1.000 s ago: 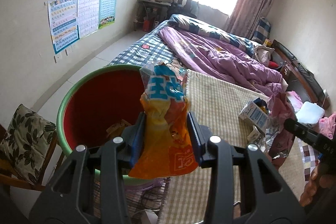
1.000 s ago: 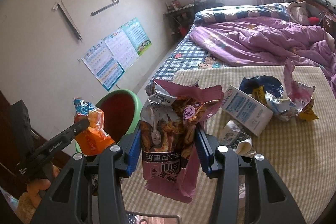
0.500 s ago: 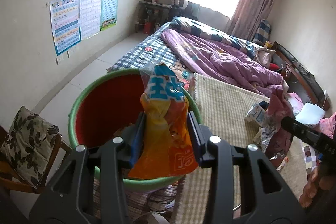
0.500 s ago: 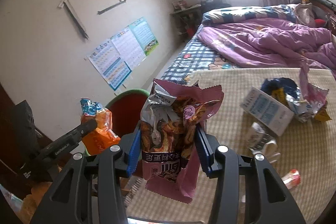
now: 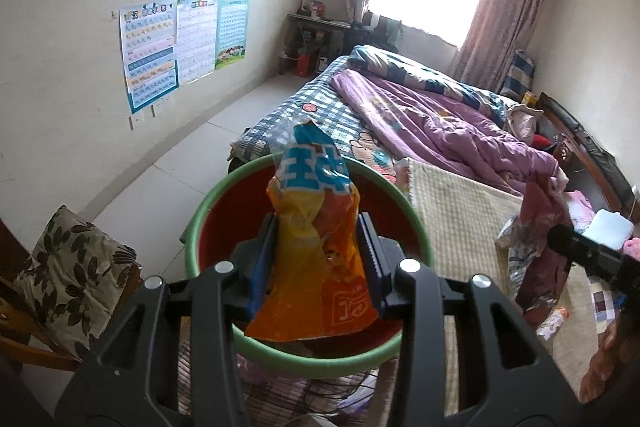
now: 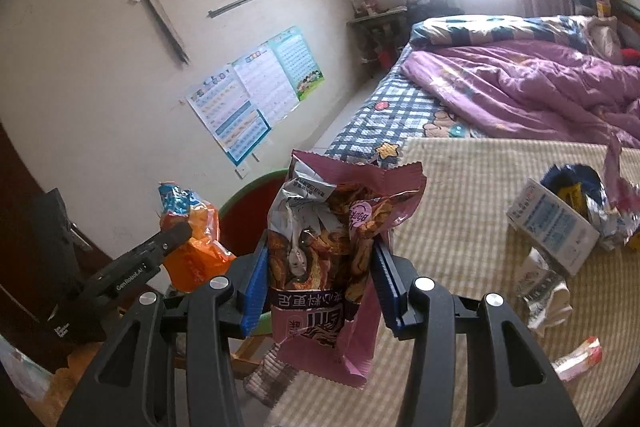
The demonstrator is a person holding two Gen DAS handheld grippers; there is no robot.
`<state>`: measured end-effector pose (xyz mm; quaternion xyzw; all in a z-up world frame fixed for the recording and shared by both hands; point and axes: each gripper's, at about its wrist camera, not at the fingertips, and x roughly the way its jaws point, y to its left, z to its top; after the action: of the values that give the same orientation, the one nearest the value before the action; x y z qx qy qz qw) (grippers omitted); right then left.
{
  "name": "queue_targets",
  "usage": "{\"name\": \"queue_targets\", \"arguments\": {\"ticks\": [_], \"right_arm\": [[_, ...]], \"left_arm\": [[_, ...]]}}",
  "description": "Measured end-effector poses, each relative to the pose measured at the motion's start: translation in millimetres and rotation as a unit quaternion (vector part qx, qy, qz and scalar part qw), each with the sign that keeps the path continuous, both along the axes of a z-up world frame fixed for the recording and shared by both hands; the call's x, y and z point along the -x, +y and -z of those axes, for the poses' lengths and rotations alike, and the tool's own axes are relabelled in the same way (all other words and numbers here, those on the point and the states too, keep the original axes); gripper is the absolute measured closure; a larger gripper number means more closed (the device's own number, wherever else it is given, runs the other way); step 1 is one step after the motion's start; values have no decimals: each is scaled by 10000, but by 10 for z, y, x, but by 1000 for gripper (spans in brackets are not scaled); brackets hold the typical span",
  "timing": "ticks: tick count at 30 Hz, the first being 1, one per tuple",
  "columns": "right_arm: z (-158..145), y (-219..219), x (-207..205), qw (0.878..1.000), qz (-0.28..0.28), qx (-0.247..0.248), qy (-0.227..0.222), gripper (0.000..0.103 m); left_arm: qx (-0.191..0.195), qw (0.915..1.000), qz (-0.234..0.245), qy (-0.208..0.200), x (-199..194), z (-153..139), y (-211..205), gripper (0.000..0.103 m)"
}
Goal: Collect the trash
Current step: 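Open the left gripper over the bucket while the right releases the pink chip bag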
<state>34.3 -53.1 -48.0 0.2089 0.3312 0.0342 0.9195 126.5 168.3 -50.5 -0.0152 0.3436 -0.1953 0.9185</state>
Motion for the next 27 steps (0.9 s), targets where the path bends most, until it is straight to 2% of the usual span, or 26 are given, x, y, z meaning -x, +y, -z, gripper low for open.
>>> {"name": "queue_targets", "arguments": {"ticks": [7,13,27], "right_arm": [[-116,207,-204,9993,-321,91,-154,57],[-199,435,-402,9970,-582,375,-339,57],[174,746,-897,9941,-997,423,116,55]], "left_arm": [[-73,10000,-46,23,-28,50,76,65],[-128,9998,-78,105,-80,96,119,65],[-313,9990,-177,282,-255,263,160,62]]}}
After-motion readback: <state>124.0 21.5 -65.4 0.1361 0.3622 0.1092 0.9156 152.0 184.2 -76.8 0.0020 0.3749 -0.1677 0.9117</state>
